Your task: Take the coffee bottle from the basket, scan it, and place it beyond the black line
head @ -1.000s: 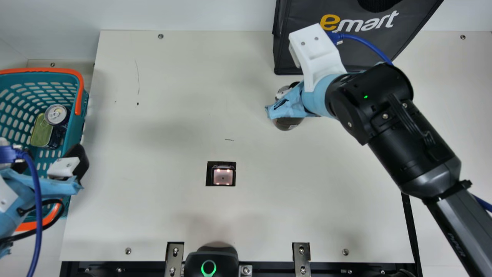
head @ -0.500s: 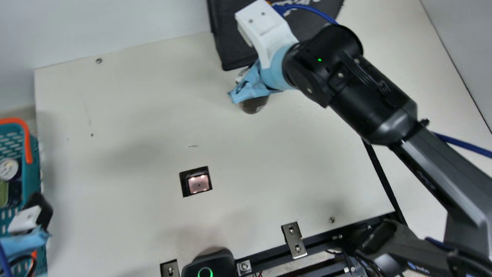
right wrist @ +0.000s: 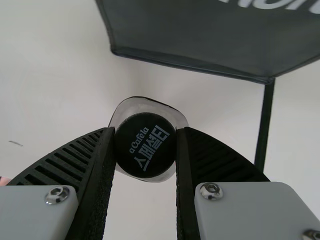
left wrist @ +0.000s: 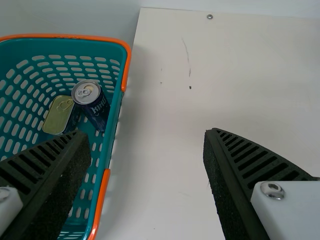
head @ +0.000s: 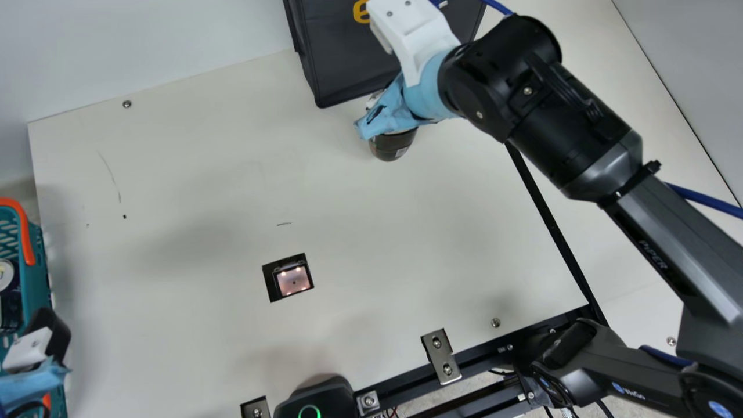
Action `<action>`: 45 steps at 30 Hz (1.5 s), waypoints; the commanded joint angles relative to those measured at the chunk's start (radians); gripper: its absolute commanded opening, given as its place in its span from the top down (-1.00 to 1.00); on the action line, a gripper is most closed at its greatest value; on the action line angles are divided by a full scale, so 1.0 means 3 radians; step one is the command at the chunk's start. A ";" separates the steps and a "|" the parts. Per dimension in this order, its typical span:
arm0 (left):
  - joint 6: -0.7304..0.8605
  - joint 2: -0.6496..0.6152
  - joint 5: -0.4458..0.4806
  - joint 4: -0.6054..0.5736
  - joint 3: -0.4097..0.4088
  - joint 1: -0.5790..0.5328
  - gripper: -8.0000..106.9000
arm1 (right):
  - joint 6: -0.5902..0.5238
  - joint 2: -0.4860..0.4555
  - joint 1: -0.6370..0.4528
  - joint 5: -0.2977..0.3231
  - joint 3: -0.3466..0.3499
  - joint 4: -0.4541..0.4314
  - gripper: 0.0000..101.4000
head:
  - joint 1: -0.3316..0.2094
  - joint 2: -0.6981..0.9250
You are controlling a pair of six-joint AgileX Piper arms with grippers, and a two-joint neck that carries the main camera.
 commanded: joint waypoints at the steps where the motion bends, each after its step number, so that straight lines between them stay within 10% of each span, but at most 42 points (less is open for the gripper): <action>1: 0.0000 0.0000 0.0000 0.0000 0.0000 0.0000 -0.71 | -0.0005 -0.0018 -0.0080 0.0003 0.0010 -0.0004 1.00 | -0.0056 -0.0008; 45: 0.0000 0.0000 0.0000 0.0000 0.0000 0.0000 -0.71 | -0.0329 -0.0127 -0.1719 -0.0189 0.0279 0.0004 1.00 | -0.0056 -0.0008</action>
